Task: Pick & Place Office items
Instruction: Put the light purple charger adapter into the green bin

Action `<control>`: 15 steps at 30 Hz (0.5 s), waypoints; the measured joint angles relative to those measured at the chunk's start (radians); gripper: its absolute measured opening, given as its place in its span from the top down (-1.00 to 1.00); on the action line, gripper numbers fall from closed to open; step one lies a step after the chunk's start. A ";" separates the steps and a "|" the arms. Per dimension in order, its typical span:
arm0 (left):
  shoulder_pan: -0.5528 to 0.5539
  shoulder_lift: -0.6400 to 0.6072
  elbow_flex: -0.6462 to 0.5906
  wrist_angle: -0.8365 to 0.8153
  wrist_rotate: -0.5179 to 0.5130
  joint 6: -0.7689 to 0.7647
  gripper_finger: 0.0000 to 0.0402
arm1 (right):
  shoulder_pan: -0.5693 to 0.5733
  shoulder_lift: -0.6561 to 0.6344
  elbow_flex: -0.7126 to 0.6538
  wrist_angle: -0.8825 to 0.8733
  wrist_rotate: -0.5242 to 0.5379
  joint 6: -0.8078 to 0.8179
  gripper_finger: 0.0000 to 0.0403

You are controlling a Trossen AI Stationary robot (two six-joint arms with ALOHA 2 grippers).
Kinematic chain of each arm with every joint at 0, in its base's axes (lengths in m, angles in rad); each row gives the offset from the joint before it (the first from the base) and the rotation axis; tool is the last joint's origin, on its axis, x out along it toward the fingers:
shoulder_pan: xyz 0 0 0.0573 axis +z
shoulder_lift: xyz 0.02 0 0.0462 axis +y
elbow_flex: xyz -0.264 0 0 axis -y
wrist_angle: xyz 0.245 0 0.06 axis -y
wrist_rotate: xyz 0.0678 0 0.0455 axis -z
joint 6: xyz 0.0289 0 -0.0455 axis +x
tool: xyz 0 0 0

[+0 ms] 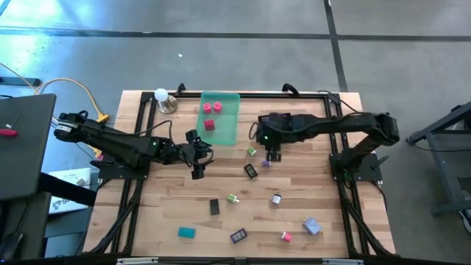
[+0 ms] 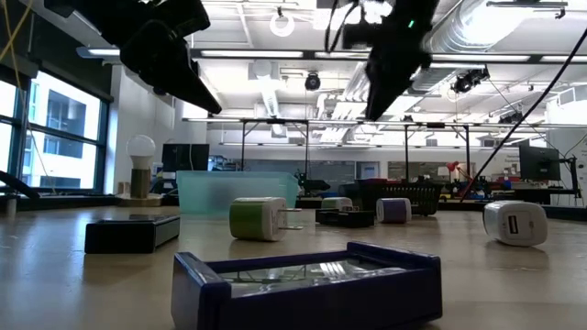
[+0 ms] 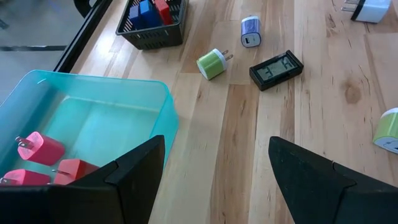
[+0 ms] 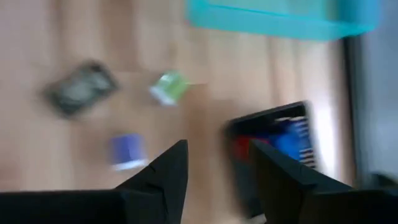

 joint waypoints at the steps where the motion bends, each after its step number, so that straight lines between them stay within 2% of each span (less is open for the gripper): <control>1: 0.000 0.000 0.000 0.000 0.000 -0.001 -0.40 | 0.018 -0.014 0.000 -0.018 -0.031 0.061 0.23; 6: 0.000 0.000 0.000 0.000 0.000 -0.030 -0.40 | 0.083 -0.056 0.000 -0.118 -0.274 0.376 0.23; 10: 0.000 0.000 0.000 0.000 0.000 -0.034 -0.40 | 0.137 -0.061 0.000 -0.188 -0.491 0.541 0.23; 12: 0.000 0.000 0.000 0.000 0.000 -0.035 -0.40 | 0.184 -0.061 0.000 -0.213 -0.519 0.611 0.23; 15: 0.000 0.000 0.000 0.000 0.000 -0.035 -0.40 | 0.261 -0.061 0.000 -0.207 -0.471 0.656 0.23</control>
